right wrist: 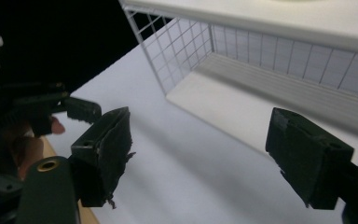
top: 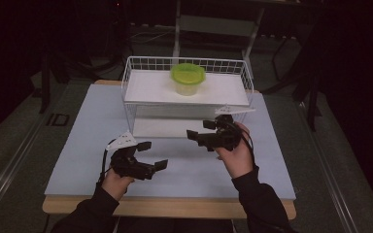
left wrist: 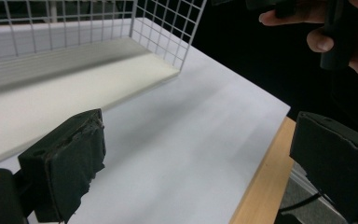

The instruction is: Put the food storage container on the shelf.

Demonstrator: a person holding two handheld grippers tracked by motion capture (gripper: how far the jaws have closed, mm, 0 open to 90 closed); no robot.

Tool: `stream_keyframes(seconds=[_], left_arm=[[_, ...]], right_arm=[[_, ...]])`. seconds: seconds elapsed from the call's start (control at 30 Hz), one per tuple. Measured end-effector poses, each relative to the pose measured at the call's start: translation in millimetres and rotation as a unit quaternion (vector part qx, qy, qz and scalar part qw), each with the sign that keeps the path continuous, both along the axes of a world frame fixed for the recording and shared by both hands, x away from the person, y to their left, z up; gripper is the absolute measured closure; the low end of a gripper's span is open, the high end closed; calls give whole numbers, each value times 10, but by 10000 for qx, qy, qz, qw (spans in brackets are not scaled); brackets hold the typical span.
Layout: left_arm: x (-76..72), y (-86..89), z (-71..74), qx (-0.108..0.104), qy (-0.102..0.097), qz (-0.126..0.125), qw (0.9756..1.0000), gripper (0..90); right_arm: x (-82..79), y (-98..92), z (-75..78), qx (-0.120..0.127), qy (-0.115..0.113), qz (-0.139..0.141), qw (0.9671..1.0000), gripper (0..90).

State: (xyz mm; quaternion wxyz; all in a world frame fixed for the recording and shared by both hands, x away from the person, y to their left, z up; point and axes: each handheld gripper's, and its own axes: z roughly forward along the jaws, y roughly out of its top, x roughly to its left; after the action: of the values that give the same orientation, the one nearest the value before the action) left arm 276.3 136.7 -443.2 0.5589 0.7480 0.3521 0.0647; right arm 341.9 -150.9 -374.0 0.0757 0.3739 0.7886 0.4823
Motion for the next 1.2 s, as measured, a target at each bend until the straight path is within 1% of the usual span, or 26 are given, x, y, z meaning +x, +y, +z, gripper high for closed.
stream_keyframes(seconds=[0.03, 0.1, 0.13, 0.2, 0.27, 0.3, 0.33, 0.43, 0.47, 0.5, 0.53, 0.63, 0.7, 0.87, 1.03, 1.1, 1.13, 1.2], left_arm=[[-9, -5, -6, 21, -4, -22, 10000, 44], [-24, -14, -18, 27, -21, -49, 10000, 44], [-37, -21, -29, 30, -19, -73, 10000, 44], [-50, -23, -50, 4, -11, -103, 9999, 44], [-63, -17, -75, -18, -32, -162, 9999, 44], [-71, -11, -83, -7, -72, -168, 9998, 44], [-78, -6, -96, 14, -102, -176, 9998, 44], [-94, 16, -134, 108, -89, -247, 9996, 44], [-94, 16, -134, 108, -89, -247, 9996, 44], [-102, 31, -170, 199, -64, -278, 9994, 44], [-107, 37, -185, 216, -42, -326, 9992, 44], [-129, 44, -228, 355, -75, -374, 9986, 44], [-138, 48, -256, 356, -49, -391, 9986, 44], [-138, 60, -314, 477, -27, -419, 9980, 44], [-128, 96, -379, 505, 36, -417, 9978, 44], [-129, 107, -407, 532, 56, -425, 9977, 44], [-129, 114, -416, 520, 71, -445, 9976, 44], [-136, 119, -424, 503, 62, -473, 9976, 44]], right_arm=[[-35, -13, -38, -77, -31, 28, 10000, 208], [-53, -22, -64, -112, -30, 45, 9999, 208], [-80, -33, -109, -131, 18, 42, 9999, 208], [-123, -52, -194, -230, 21, 15, 9997, 208], [-158, -75, -265, -235, 24, 15, 9997, 205], [-178, -87, -307, -249, 71, 27, 9997, 204], [-189, -95, -334, -293, 68, 30, 9995, 204], [-244, -130, -457, -375, 93, 87, 9992, 202], [-244, -130, -457, -375, 93, 87, 9992, 202], [-256, -139, -485, -410, 74, 78, 9991, 202], [-291, -171, -564, -423, 74, 93, 9990, 202], [-334, -217, -655, -500, 54, 105, 9987, 202], [-360, -247, -710, -541, 97, 121, 9984, 202], [-414, -335, -841, -571, 137, 119, 9982, 202], [-452, -443, -961, -632, 238, 57, 9977, 201], [-460, -465, -982, -630, 258, 41, 9977, 200], [-477, -512, -1022, -683, 255, 34, 9973, 199], [-489, -553, -1051, -698, 235, 6, 9973, 199]])
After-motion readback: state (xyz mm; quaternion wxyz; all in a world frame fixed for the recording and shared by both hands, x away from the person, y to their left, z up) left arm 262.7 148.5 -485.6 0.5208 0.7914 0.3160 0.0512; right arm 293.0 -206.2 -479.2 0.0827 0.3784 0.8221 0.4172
